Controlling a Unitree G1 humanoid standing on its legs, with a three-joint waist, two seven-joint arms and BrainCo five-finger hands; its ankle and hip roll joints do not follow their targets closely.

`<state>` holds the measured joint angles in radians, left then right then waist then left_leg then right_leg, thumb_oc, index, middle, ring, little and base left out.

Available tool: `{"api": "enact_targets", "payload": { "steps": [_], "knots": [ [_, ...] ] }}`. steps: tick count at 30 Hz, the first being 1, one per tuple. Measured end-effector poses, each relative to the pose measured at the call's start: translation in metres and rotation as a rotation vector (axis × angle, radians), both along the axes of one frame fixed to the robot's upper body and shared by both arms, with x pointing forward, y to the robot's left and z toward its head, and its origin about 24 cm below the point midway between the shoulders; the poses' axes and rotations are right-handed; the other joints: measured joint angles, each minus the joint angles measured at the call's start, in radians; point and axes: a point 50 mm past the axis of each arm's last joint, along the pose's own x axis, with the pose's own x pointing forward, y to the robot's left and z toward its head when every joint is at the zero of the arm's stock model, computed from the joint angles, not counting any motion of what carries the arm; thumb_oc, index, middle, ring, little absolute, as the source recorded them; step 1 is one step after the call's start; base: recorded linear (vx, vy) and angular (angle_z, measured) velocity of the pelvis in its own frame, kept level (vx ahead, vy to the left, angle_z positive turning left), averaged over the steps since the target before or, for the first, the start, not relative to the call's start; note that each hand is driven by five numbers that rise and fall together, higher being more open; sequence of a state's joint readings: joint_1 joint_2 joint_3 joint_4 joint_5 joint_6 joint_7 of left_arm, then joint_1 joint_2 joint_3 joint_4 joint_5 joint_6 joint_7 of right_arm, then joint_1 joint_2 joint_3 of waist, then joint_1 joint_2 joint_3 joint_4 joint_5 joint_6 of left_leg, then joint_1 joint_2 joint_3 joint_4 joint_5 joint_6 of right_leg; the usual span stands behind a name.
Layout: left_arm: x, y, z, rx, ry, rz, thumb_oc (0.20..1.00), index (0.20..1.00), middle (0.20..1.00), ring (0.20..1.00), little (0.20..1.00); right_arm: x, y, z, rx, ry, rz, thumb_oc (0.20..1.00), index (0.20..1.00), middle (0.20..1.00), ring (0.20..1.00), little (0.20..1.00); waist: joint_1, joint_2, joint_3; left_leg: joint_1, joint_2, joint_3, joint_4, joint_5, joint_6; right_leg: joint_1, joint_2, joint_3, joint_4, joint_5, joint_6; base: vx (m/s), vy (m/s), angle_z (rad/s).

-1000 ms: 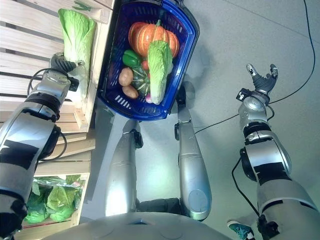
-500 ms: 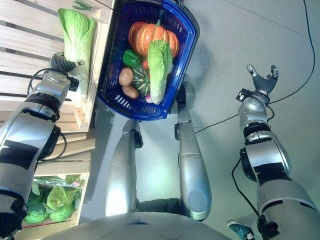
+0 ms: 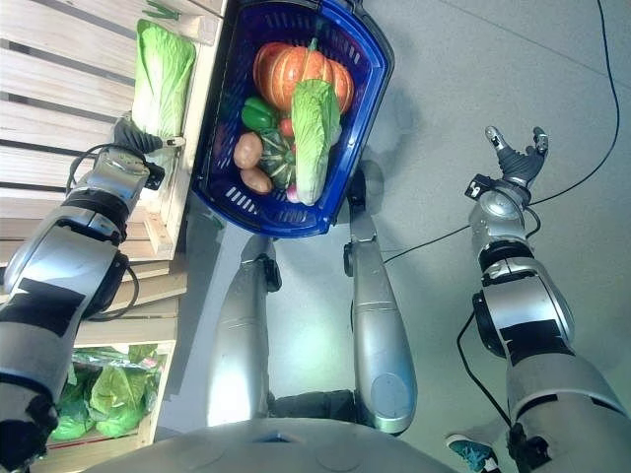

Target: Pick up fruits and vegetables into the basket

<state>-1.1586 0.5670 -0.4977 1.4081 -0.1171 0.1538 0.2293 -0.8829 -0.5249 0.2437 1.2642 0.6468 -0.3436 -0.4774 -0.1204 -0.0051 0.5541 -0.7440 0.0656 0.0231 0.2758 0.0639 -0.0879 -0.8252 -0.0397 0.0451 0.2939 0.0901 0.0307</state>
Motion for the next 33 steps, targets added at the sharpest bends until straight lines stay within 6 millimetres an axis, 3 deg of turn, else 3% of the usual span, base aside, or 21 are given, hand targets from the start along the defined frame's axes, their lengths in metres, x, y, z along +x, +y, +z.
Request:
{"api": "enact_targets", "payload": {
  "steps": [4,5,22,33],
  "knots": [
    [0.0,0.0,0.001,0.01,0.005,0.001,1.0,1.0,1.0,1.0,1.0,0.0,0.001,-0.001,0.001,0.001,0.0,1.0,1.0,1.0,1.0,1.0,0.001,-0.006,-0.002,0.0,0.0,0.0,0.0,0.0,0.0,0.0,0.0,0.0,-0.001,-0.002,0.002,0.0,0.0,0.0],
    [0.0,0.0,0.002,0.018,0.013,0.003,0.2,0.2,0.2,0.2,0.2,0.0,0.001,-0.001,0.003,0.001,0.002,1.0,1.0,1.0,1.0,1.0,0.001,-0.008,-0.004,-0.001,0.0,0.0,0.0,0.0,0.0,0.0,0.0,0.0,-0.002,-0.002,0.003,0.0,0.0,0.0],
    [0.0,0.003,0.003,0.056,0.006,-0.036,0.2,0.2,0.2,0.2,0.2,0.001,0.003,-0.002,0.007,0.003,0.008,1.0,1.0,1.0,1.0,1.0,0.002,-0.011,-0.005,-0.002,0.0,0.0,0.0,-0.002,0.001,0.002,0.0,-0.001,-0.007,-0.001,0.003,0.0,0.0,0.0],
    [-0.014,0.014,-0.02,-0.088,-0.224,-0.011,0.2,0.2,0.2,0.2,0.2,0.005,0.025,-0.01,0.111,-0.095,0.19,1.0,1.0,1.0,1.0,1.0,0.009,-0.011,-0.005,0.022,0.0,-0.009,-0.002,-0.004,0.001,0.034,-0.001,-0.01,-0.015,0.004,-0.001,-0.01,-0.02,0.01]
  ]
}}
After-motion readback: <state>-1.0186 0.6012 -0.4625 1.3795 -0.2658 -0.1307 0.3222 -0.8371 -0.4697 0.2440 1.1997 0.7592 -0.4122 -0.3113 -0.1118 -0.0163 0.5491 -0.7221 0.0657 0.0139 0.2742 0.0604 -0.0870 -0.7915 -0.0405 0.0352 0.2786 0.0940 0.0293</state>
